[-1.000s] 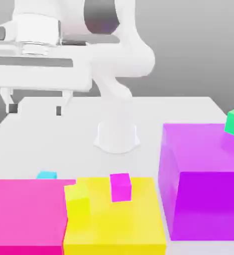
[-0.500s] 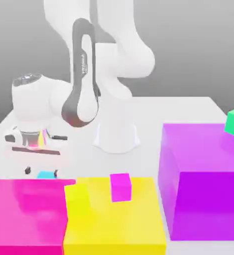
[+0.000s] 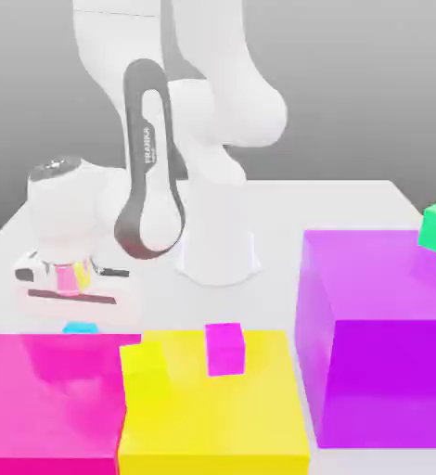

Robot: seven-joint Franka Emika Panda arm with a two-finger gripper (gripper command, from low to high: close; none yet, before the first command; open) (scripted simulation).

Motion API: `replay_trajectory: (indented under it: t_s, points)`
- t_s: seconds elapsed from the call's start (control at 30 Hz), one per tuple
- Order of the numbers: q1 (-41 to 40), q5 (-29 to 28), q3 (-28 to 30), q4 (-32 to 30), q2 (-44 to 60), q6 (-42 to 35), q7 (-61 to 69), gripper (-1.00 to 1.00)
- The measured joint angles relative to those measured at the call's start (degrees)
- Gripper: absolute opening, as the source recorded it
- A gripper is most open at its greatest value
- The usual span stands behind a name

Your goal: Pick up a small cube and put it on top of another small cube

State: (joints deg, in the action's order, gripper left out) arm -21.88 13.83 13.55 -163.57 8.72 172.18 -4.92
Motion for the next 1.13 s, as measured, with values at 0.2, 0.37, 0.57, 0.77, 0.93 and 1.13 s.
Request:
replay_trajectory:
  t_s: [0.2, 0.37, 0.57, 0.77, 0.93, 1.13]
  points:
    - [-0.36, -13.7, 3.4, -1.97, -8.55, -6.4, -10.09, -1.0]
    - [1.51, -17.33, 2.39, 3.68, -12.64, -12.34, -5.66, -1.0]
    - [7.33, -17.42, -0.78, 9.39, -16.06, -21.74, 6.94, -1.0]
    - [13.47, -17.32, -3.93, 14.92, -19.11, -31.02, 19.84, -1.0]
    - [16.74, -15.05, -5.64, 14.0, -16.17, -30.02, 25.3, -1.0]
    - [16.92, -14.39, -5.52, 12.83, -11.45, -24.27, 25.93, 1.0]
